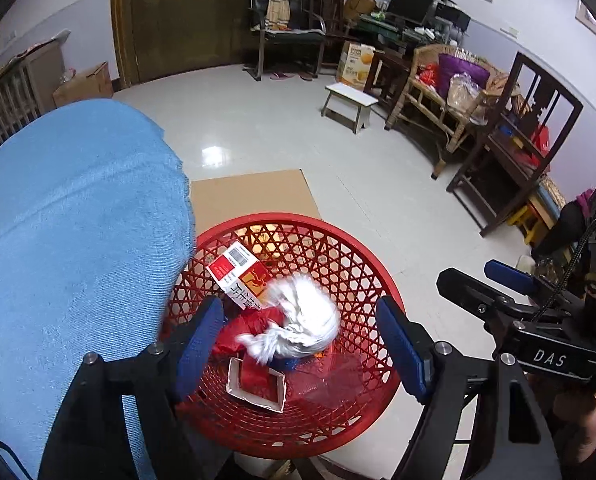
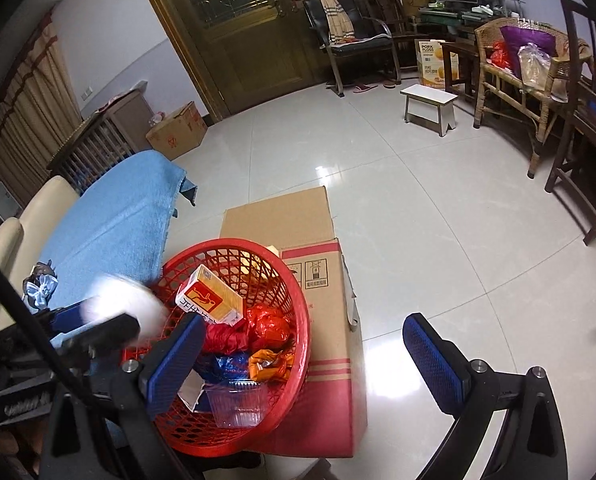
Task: Collect trash
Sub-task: 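Move both tools back over the table toward the black bag and blue mask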
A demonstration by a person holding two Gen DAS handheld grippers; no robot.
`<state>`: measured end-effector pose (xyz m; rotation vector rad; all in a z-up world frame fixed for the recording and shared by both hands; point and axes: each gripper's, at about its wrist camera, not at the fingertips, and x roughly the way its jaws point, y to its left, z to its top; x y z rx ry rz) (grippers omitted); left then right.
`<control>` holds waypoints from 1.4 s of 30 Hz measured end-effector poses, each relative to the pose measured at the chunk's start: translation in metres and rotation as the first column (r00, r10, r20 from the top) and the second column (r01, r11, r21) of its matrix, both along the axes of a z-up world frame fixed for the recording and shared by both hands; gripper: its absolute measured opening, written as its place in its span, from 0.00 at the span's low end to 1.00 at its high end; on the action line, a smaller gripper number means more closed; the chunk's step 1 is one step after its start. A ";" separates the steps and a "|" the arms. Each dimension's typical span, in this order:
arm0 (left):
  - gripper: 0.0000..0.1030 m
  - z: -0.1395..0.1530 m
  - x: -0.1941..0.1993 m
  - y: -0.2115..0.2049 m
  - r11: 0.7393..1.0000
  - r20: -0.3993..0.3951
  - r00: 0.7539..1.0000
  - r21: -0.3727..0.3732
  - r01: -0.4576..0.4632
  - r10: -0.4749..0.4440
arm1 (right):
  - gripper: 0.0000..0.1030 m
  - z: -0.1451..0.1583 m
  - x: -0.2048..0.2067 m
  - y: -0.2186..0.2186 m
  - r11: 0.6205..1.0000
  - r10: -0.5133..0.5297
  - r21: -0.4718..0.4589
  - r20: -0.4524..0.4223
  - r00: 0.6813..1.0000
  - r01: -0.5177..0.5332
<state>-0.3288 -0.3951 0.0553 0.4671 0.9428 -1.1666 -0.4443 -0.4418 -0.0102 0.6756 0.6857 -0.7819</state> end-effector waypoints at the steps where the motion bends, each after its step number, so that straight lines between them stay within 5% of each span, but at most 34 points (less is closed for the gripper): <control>1: 0.77 0.001 0.003 0.003 1.000 -0.006 1.000 -0.002 -0.005 0.005 | 0.97 0.001 0.000 0.000 1.000 0.000 -0.002 0.001 1.000 0.000; 14: 0.77 0.017 0.068 0.078 0.972 -0.024 0.974 -0.065 -0.228 0.227 | 0.97 0.006 0.035 0.019 0.998 0.066 -0.004 0.003 0.998 -0.066; 24: 0.77 0.009 0.116 0.163 0.906 -0.047 0.909 -0.072 -0.417 0.414 | 0.97 0.012 0.103 0.066 0.972 0.232 -0.016 -0.034 0.972 -0.233; 34: 0.77 -0.006 0.161 0.245 0.795 -0.060 0.798 -0.075 -0.602 0.599 | 0.97 0.009 0.178 0.133 0.902 0.429 -0.012 -0.070 0.901 -0.431; 42: 0.77 -0.011 0.192 0.320 0.656 0.095 0.650 -0.061 -0.753 0.754 | 0.97 0.001 0.247 0.179 0.821 0.565 -0.019 -0.103 0.818 -0.570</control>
